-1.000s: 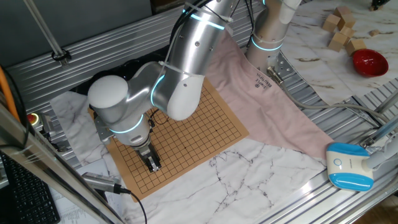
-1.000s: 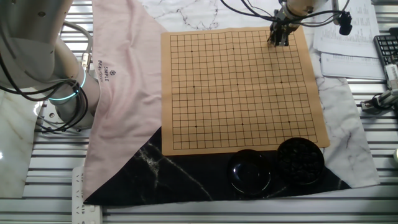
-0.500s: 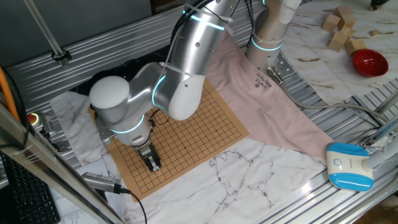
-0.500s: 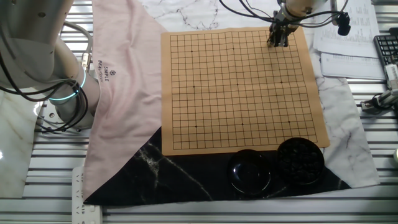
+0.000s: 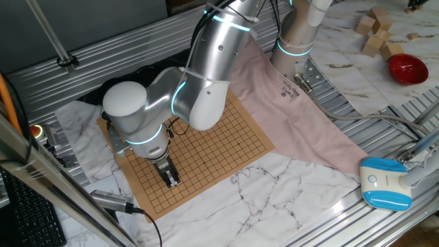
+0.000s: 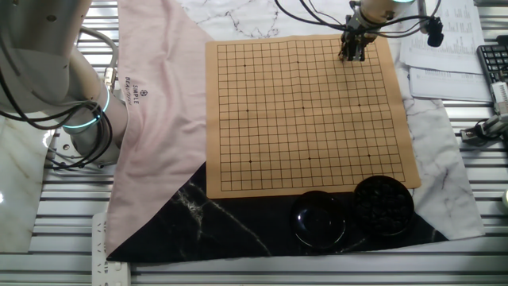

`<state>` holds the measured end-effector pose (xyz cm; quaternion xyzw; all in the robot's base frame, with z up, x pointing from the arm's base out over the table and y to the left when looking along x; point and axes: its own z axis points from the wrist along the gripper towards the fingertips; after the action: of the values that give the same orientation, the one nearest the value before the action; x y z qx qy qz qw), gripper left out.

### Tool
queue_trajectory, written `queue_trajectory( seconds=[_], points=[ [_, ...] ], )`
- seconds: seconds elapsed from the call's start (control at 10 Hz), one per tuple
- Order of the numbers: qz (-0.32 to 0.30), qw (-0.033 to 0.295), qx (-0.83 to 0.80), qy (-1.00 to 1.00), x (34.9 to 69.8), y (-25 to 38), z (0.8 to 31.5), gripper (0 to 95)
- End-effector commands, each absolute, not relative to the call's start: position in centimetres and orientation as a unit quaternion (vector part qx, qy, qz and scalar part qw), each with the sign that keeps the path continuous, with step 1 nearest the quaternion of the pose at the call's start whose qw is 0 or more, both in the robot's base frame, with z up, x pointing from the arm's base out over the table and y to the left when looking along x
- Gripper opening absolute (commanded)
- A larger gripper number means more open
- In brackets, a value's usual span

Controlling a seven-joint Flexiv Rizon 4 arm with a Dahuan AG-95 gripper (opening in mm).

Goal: Play the first move as black on the 3-4 point in the upper right corner of the Go board

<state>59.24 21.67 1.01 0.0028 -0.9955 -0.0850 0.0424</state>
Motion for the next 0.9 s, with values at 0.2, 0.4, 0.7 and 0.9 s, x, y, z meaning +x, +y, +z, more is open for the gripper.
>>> queue_trajectory(
  seconds=[0.2,0.4,0.7,0.9],
  points=[
    [-0.088,0.043,0.016,-0.995,59.3,21.6,1.1,38.0],
    [-0.088,0.042,0.02,-0.995,59.3,21.5,1.2,38.0],
    [-0.088,0.044,0.026,-0.995,59.8,21.4,1.8,38.0],
    [-0.072,0.049,0.024,-0.996,60.1,21.2,3.1,0.0]
  ],
)
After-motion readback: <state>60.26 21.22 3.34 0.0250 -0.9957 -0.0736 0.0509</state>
